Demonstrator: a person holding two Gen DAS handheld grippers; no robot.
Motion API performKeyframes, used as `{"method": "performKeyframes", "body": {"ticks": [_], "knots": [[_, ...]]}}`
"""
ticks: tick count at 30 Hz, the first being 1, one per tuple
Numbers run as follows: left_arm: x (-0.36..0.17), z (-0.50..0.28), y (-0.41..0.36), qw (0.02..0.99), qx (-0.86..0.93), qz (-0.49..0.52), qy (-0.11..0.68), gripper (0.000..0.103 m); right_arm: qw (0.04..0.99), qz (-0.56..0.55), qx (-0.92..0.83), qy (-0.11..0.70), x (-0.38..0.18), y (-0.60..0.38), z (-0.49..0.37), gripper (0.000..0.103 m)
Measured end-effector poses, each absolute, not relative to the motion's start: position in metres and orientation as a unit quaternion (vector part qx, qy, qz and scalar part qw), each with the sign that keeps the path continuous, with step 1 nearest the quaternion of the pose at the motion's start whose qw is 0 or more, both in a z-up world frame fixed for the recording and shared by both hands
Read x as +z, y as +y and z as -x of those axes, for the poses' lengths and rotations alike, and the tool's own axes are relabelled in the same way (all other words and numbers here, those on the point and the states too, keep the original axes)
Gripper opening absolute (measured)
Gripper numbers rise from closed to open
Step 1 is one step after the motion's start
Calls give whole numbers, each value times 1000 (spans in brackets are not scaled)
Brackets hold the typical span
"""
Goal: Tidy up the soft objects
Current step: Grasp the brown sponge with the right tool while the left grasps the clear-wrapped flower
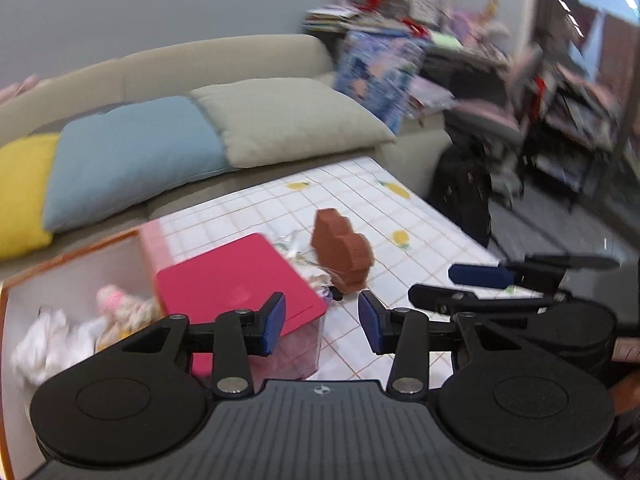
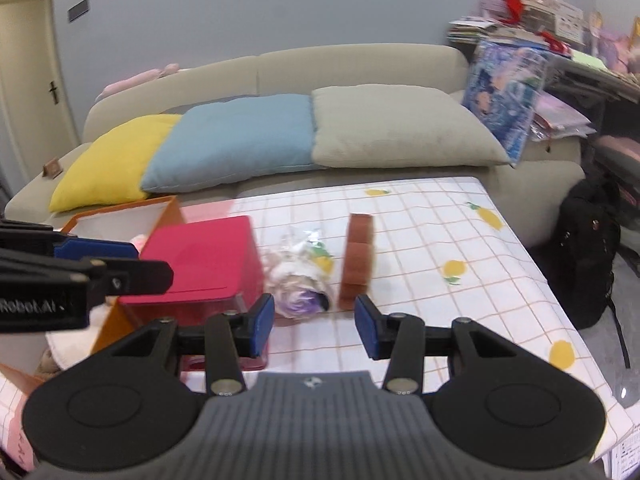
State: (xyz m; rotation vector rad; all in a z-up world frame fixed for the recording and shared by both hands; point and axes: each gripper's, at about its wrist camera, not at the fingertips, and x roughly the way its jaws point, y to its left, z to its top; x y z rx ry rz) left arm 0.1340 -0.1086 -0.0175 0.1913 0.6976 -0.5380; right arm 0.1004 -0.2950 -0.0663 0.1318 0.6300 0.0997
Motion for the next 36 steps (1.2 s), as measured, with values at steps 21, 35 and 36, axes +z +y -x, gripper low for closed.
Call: {"method": "performKeyframes", "body": {"ticks": [21,35,36], "knots": [[-58,-220,-200,784,-324,-358,391,64,935,-144,55,320,-131,-340,-205,52],[-86,-247,-216,728,-335,-403,441,81,926,-149,82,338,-148,-347,-225,30],[-88,-248,-220,724,-333,-410,444,81,927,-144,79,338,-145,-349,-224,30]]}}
